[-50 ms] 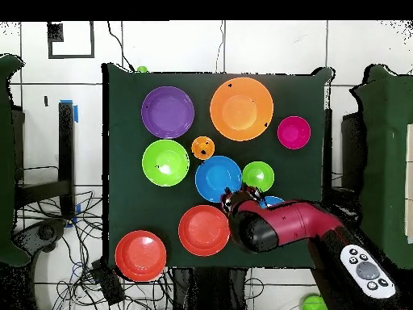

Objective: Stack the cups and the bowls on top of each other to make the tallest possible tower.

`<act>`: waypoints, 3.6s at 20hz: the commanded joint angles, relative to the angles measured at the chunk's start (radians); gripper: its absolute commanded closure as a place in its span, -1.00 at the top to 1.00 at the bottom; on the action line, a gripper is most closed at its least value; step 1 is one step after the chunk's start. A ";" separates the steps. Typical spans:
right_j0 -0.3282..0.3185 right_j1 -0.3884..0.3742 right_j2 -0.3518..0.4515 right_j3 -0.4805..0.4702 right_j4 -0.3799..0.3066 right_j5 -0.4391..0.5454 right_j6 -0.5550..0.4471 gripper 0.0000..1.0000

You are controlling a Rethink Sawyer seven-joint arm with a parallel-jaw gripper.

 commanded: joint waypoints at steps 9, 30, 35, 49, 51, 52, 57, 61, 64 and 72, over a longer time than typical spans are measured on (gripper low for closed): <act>0.052 0.110 -0.128 -0.062 -0.025 -0.161 0.162 1.00; 0.098 0.177 -0.291 -0.092 0.106 -0.208 0.142 1.00; 0.104 0.178 -0.266 -0.101 0.031 -0.254 0.080 1.00; 0.052 0.100 -0.090 -0.105 0.018 -0.032 -0.100 1.00; 0.044 0.099 -0.080 -0.103 0.014 -0.026 -0.100 1.00; 0.042 0.097 -0.075 -0.105 0.019 -0.010 -0.103 1.00; 0.015 0.085 -0.032 -0.105 0.029 0.044 -0.125 1.00; -0.032 0.080 0.017 -0.076 0.031 0.074 -0.143 1.00; -0.043 0.063 0.041 -0.071 0.057 0.124 -0.143 1.00; -0.111 0.067 0.111 -0.083 0.007 0.121 -0.167 1.00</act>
